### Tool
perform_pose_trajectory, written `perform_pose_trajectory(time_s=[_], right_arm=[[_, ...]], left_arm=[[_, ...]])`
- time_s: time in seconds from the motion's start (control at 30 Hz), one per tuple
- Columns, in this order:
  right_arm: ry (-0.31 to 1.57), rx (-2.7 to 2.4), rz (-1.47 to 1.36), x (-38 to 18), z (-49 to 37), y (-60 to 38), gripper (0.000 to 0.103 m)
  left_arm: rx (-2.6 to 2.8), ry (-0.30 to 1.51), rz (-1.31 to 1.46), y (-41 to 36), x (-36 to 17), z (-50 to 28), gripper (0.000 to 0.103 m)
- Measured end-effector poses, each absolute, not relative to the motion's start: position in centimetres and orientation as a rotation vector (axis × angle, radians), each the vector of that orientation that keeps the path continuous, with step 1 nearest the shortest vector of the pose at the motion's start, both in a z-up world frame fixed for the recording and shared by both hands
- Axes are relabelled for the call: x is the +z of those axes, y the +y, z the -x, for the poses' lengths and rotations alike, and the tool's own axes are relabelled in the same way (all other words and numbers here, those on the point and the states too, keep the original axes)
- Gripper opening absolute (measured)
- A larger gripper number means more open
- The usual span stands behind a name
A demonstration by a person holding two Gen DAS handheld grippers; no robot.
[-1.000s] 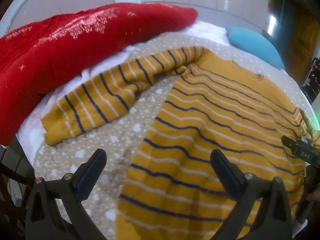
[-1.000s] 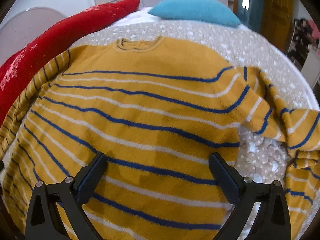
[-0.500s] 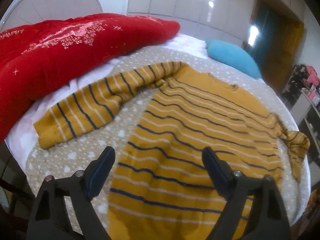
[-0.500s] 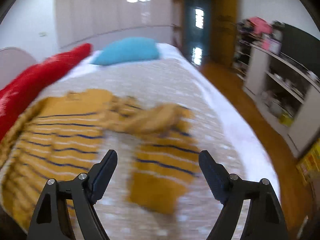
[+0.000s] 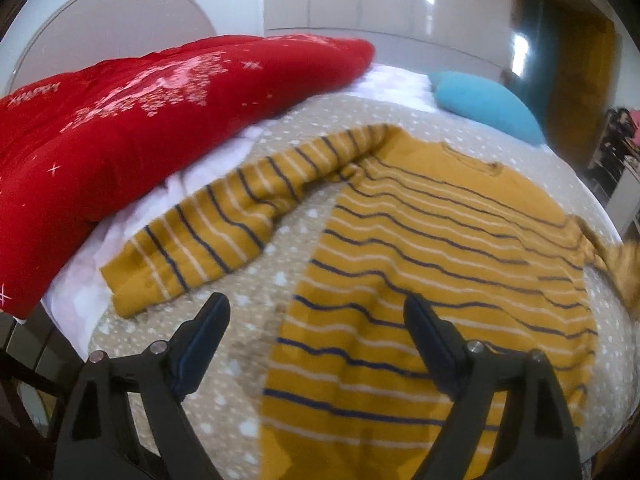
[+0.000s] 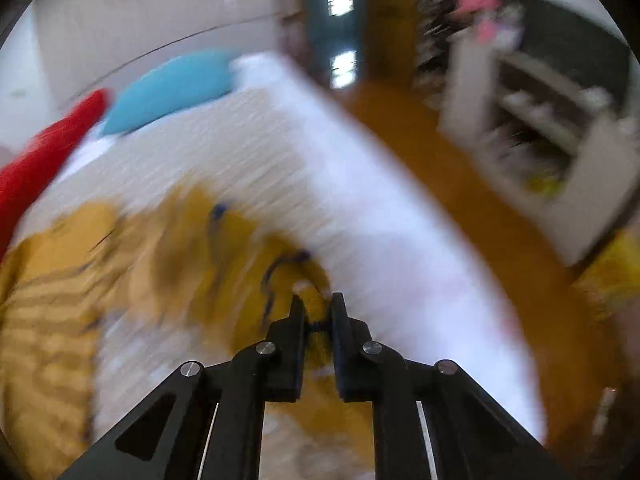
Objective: Fold small clothes
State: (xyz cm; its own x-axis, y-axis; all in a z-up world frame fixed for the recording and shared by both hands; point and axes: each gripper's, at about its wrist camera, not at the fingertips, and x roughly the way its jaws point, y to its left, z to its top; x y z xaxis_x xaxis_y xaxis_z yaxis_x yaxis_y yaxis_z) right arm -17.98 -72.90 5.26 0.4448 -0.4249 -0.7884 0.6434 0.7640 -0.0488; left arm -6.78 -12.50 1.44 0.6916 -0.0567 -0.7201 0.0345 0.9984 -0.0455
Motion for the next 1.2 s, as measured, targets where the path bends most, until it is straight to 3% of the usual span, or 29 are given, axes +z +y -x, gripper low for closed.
perform_pose_trajectory(time_s=[0.1,0.27,0.37,0.53,0.7,0.77,0.9,0.93,0.97,1.0,1.03,1.07,1.1,1.13,1.2], right_arm=[[0.903,-0.831,-0.256,6.4,17.7,-75.6,0.021],[0.872,-0.678,-0.412,6.2,18.9,-71.5,0.052],[0.892,-0.37,-0.49,4.4,18.6,-64.8,0.058],[0.98,0.123,-0.613,0.3,19.3,-52.3,0.059],[1.044,0.204,-0.574,-1.7,19.4,-46.2,0.06],[1.039,0.186,-0.542,-2.2,19.7,-44.8,0.07],[1.013,0.138,-0.501,-2.9,20.7,-44.0,0.071],[0.996,0.127,-0.495,-3.2,20.8,-43.5,0.071],[0.986,0.12,-0.496,-3.2,21.0,-43.1,0.07],[0.979,0.111,-0.498,-3.2,21.2,-42.8,0.068],[0.972,0.099,-0.495,-3.2,21.0,-42.4,0.056],[0.975,0.108,-0.493,-3.2,20.9,-42.3,0.026],[0.986,0.117,-0.492,-3.4,20.3,-42.0,0.015],[0.996,0.138,-0.518,-3.6,19.8,-42.4,0.01],[0.994,0.155,-0.548,-3.5,19.6,-42.7,0.009]], left_arm=[[-0.025,0.808,0.028,-11.2,1.1,6.4,0.088],[-0.039,0.876,0.052,-9.2,-0.9,5.5,0.088],[-0.08,0.929,0.125,-7.8,-2.5,5.0,0.088],[-0.162,0.988,0.187,-7.4,-4.7,5.5,0.088],[-0.235,0.982,0.231,-7.6,-5.0,6.2,0.088],[-0.283,0.991,0.27,-7.9,-5.1,6.6,0.088],[-0.308,0.998,0.297,-9.1,-5.3,7.4,0.087],[-0.307,1.001,0.292,-9.5,-5.3,7.6,0.079],[-0.3,1.005,0.281,-9.8,-5.3,7.7,0.07],[-0.276,1.014,0.254,-10.2,-5.3,7.8,0.045],[-0.245,1.03,0.215,-10.6,-5.2,7.7,0.013],[-0.251,1.048,0.207,-10.9,-5.0,7.6,0.008],[-0.256,1.057,0.214,-10.7,-4.9,7.5,0.008],[-0.25,1.06,0.218,-10.6,-4.4,7.6,0.008],[-0.264,1.05,0.224,-10.1,-3.5,8.3,0.008]])
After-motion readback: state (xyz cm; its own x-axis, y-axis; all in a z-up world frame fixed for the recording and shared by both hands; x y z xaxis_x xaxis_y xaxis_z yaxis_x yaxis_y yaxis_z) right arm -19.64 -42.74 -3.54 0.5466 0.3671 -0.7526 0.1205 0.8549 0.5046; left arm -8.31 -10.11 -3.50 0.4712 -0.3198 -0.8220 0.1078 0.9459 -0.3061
